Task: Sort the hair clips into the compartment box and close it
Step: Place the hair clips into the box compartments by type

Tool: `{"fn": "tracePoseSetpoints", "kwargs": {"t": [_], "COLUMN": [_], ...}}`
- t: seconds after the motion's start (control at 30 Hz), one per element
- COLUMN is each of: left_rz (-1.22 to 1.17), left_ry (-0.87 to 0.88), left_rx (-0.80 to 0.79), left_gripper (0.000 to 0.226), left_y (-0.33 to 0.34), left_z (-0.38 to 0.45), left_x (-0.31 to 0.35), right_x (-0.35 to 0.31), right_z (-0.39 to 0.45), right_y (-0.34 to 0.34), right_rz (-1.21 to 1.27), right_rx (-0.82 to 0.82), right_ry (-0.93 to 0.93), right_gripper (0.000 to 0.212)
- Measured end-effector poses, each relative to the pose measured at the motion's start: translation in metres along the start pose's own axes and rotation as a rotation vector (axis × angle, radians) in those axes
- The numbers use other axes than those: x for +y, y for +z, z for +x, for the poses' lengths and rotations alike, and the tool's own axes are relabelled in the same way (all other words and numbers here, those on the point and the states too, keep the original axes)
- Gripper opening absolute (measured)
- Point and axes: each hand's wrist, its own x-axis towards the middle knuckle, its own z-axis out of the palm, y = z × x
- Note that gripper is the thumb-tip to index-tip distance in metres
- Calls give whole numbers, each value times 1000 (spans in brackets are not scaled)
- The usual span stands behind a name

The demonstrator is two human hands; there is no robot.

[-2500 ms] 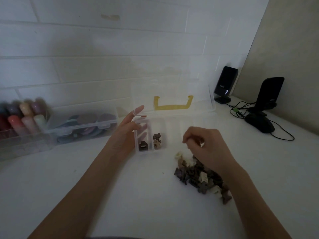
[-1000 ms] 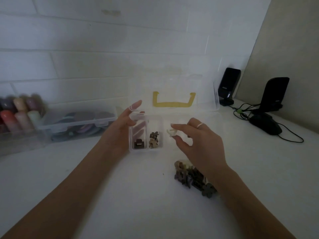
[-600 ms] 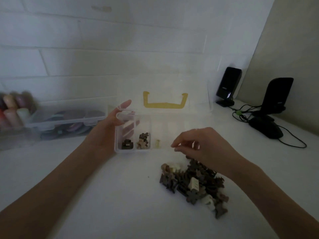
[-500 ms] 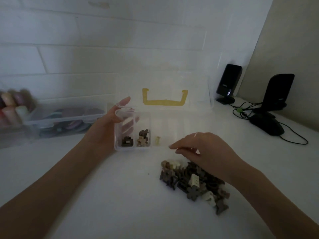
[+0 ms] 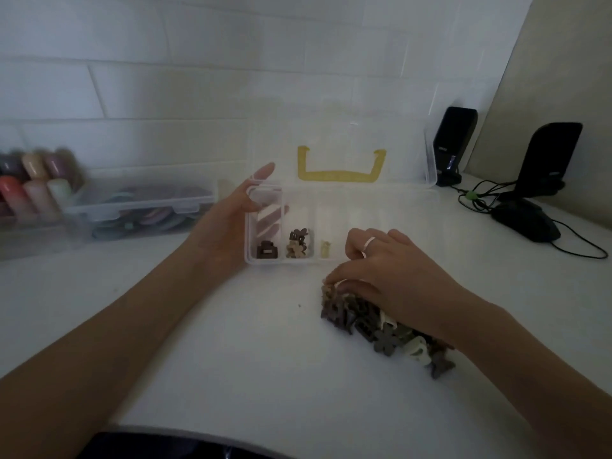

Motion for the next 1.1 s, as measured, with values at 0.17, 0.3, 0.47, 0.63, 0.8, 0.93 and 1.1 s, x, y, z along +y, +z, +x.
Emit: {"fn": "tracePoseSetpoints", "kwargs": {"t": [0.17, 0.3, 0.47, 0.63, 0.8, 0.93, 1.1], "left_rz": [-3, 11, 25, 17, 43, 63, 77], "left_ry": [11, -1, 6, -8, -9, -5, -22], "left_rx": [2, -5, -10, -14, -59, -92, -148], "left_gripper": [63, 63, 64, 68, 68, 70, 65], "left_y": [0, -1, -2, -1, 2, 6, 9], "left_z": [0, 1, 2, 1, 2, 0, 0], "left_x": [-1, -2, -2, -2, -2, -5, -6], "right_x": [0, -8, -14, -15, -19, -16, -15], "right_z": [-2, 1, 4, 1, 2, 2, 5], "right_y": [-2, -3, 0, -4, -2, 0, 5], "right_rz": [171, 270, 261, 663, 748, 699, 444], "right_rx": [-28, -69, -72, 179, 464, 511, 552], "right_ry": [140, 115, 83, 184, 304, 356, 283], "right_gripper": [22, 31, 18, 8, 34, 38, 35]}}
